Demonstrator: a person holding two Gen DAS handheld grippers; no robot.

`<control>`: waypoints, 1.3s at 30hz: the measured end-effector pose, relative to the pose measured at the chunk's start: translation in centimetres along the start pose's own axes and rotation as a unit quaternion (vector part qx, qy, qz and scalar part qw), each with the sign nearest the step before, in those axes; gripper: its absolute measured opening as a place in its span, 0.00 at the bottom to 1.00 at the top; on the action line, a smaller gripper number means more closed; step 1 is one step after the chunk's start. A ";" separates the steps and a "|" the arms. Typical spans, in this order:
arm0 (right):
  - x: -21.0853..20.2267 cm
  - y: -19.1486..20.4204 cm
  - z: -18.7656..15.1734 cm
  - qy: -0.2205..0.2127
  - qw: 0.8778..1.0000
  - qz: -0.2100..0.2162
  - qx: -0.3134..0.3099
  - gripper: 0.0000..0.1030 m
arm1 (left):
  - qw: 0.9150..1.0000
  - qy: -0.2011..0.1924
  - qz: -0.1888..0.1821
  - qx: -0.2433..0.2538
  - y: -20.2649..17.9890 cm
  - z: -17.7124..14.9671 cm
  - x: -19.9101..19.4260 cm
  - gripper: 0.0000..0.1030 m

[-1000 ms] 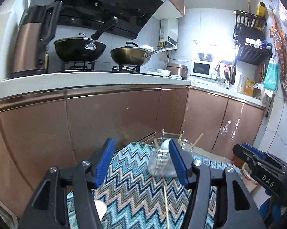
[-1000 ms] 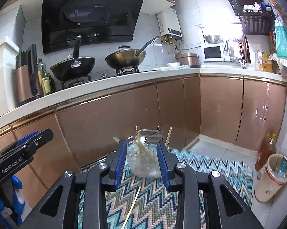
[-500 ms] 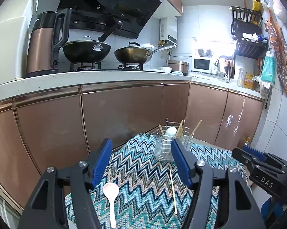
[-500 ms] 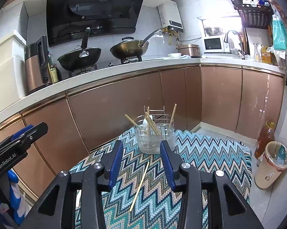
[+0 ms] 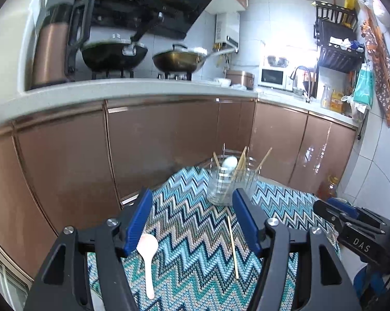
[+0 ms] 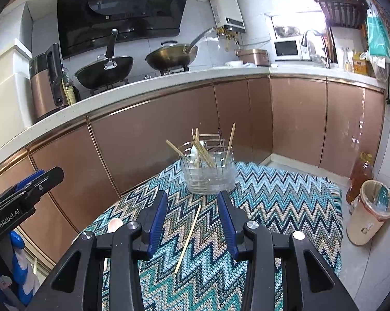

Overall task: Organize utensils
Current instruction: 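Withdraw both open tools back above the remaining spoon and chopstick, then grasp the last white spoon with the left tool while the right tool grasps the last chopstick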

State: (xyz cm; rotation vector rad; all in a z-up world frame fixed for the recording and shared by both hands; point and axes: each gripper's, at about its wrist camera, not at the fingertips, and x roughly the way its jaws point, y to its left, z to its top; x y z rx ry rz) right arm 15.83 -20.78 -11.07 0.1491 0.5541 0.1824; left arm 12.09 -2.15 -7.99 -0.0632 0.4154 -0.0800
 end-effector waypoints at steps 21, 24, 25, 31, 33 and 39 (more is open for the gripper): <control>25.0 -1.8 -3.5 0.288 0.956 0.030 0.037 0.21 | 0.946 0.297 -0.067 -0.114 14.2 -8.6 17.6 0.60; 26.8 -2.1 -3.5 0.305 0.952 0.021 0.033 0.20 | 0.941 0.314 -0.075 -0.105 14.4 -9.1 19.7 0.60; 27.2 -2.2 -3.5 0.310 0.950 0.020 0.032 0.20 | 0.939 0.319 -0.081 -0.101 14.4 -9.2 20.3 0.58; 28.9 -2.2 -3.1 0.326 0.945 0.016 0.020 0.17 | 0.927 0.352 -0.107 -0.073 14.4 -9.7 23.5 0.37; 29.2 -2.0 -3.1 0.331 0.943 0.013 0.011 0.16 | 0.928 0.351 -0.113 -0.054 14.0 -9.4 23.7 0.33; 29.6 -1.5 -2.9 0.343 0.939 0.004 -0.010 0.09 | 0.927 0.357 -0.114 -0.013 12.5 -9.2 23.9 0.11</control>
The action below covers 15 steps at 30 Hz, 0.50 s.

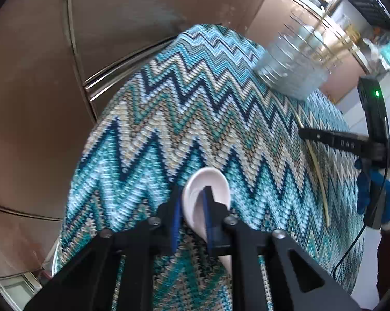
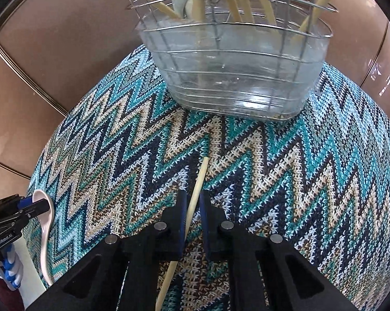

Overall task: Organize utensils
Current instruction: 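Grasp the last white spoon with the left tool while the right tool grasps the last chopstick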

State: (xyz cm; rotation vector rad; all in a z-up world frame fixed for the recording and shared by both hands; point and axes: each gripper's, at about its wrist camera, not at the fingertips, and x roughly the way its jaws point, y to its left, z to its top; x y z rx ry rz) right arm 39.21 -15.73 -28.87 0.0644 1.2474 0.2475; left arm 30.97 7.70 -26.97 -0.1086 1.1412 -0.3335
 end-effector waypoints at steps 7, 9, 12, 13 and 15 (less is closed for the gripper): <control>-0.9 0.2 -0.7 -0.007 1.000 0.024 0.000 0.07 | 1.000 -0.018 0.009 -0.009 -0.7 -0.4 -1.0 0.09; -2.1 0.3 -1.3 -0.022 0.999 0.044 -0.003 0.07 | 1.000 -0.026 0.010 -0.013 -0.8 -0.6 -1.6 0.09; -4.5 0.5 -2.3 -0.057 0.996 0.063 -0.012 0.07 | 0.998 -0.052 0.017 -0.008 -1.4 -1.1 -3.4 0.08; -5.3 0.5 -2.8 -0.067 0.996 0.065 -0.013 0.06 | 0.998 -0.061 0.018 -0.007 -1.6 -1.2 -4.0 0.08; -6.9 0.5 -3.3 -0.091 0.993 0.077 -0.019 0.06 | 0.997 -0.077 0.022 -0.003 -2.1 -1.4 -5.2 0.08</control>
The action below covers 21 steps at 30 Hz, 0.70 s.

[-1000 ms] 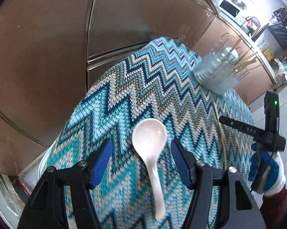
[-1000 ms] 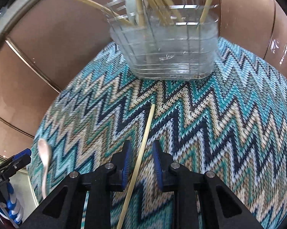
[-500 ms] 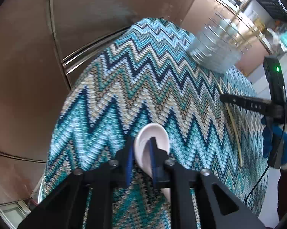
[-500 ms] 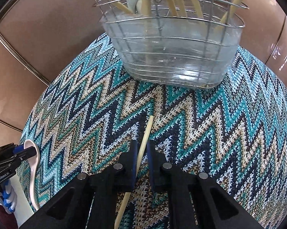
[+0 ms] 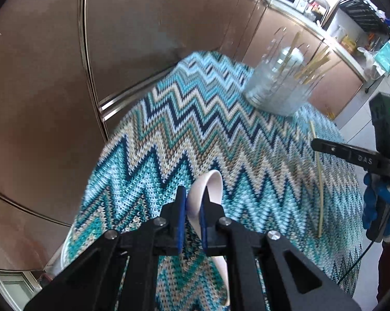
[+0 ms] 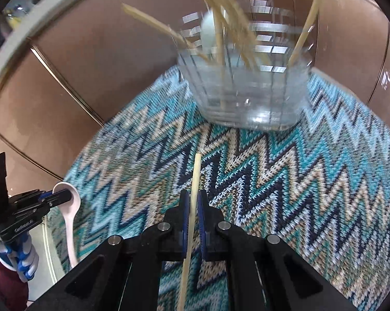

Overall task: Organize utensils
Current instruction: 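Grasp the last white spoon with the left tool while the right tool grasps the last chopstick, then raise the spoon and chopstick over the glass holder and drop them in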

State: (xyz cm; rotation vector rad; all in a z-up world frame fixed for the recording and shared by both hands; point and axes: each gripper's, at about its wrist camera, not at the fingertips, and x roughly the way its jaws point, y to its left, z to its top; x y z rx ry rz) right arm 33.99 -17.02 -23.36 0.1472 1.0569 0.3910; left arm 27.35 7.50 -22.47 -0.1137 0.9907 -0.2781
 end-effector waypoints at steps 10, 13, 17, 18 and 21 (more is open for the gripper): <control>-10.7 1.9 -0.7 -0.147 0.989 0.002 -0.030 0.05 | 0.996 -0.090 -0.023 0.004 -3.3 2.6 -6.7 0.08; -14.4 2.0 1.1 -0.211 0.977 -0.004 -0.039 0.05 | 0.991 -0.131 -0.038 0.002 -5.0 5.6 -8.5 0.08; -18.4 1.8 3.9 -0.308 0.950 -0.012 -0.041 0.05 | 0.978 -0.204 -0.040 -0.007 -7.6 10.3 -10.4 0.08; -19.1 1.8 4.9 -0.333 0.942 -0.019 -0.042 0.05 | 0.974 -0.222 -0.039 -0.012 -8.3 11.6 -10.6 0.08; -20.1 1.4 7.2 -0.383 0.922 -0.030 -0.044 0.05 | 0.961 -0.272 -0.035 -0.032 -10.4 15.4 -10.5 0.08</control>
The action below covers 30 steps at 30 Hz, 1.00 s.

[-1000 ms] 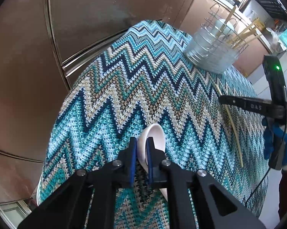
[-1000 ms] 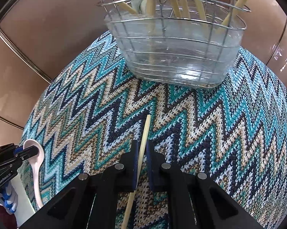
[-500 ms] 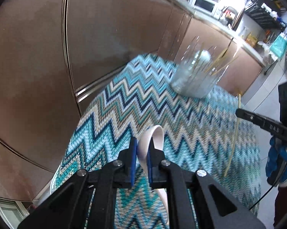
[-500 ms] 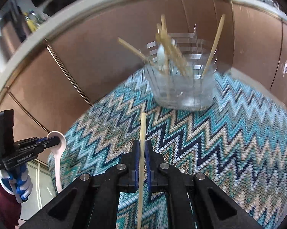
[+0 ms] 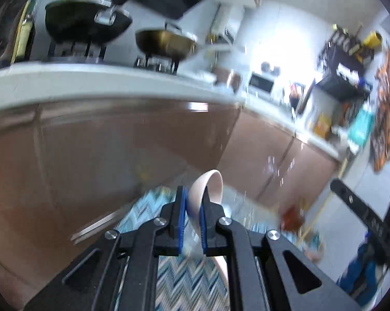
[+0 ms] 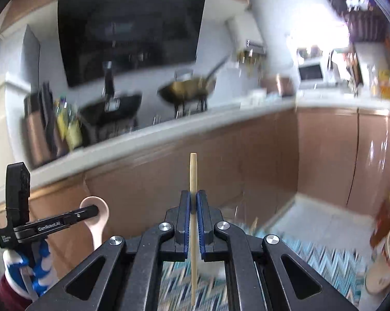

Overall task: Organize utensils
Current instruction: 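Raise the spoon and chopstick over the glass holder and drop them in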

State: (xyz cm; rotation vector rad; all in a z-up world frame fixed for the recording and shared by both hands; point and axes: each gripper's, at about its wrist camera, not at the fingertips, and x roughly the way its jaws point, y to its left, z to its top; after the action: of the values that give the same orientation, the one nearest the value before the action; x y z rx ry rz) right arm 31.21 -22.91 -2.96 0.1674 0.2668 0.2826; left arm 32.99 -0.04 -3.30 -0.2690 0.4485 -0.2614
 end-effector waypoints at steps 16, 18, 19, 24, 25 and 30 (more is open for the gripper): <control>9.4 -3.6 -1.6 -0.055 0.997 -0.041 -0.033 0.05 | 0.981 -0.123 0.138 0.060 -4.8 -0.5 11.9 0.08; 10.2 -3.8 -2.5 -0.050 0.997 -0.042 -0.034 0.05 | 0.980 -0.125 0.144 0.060 -5.1 -1.2 12.6 0.08; 10.6 -3.9 -3.1 -0.047 0.997 -0.045 -0.037 0.05 | 0.980 -0.124 0.145 0.058 -5.1 -1.6 13.3 0.08; 11.7 -4.2 -5.5 -0.031 0.997 -0.050 -0.047 0.06 | 0.978 -0.126 0.154 0.063 -5.3 -3.8 14.8 0.09; 11.7 -4.1 -6.0 -0.028 0.997 -0.051 -0.052 0.06 | 0.977 -0.129 0.159 0.066 -5.3 -4.2 15.0 0.09; 11.3 -4.2 -7.5 -0.017 0.997 -0.051 -0.055 0.06 | 0.979 -0.121 0.146 0.069 -5.1 -5.8 15.3 0.11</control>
State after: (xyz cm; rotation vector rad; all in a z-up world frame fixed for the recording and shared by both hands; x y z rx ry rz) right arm 40.64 -22.57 -13.64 0.0501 0.2248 0.1929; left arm 42.66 -10.59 -12.72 -0.0950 0.2238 0.0296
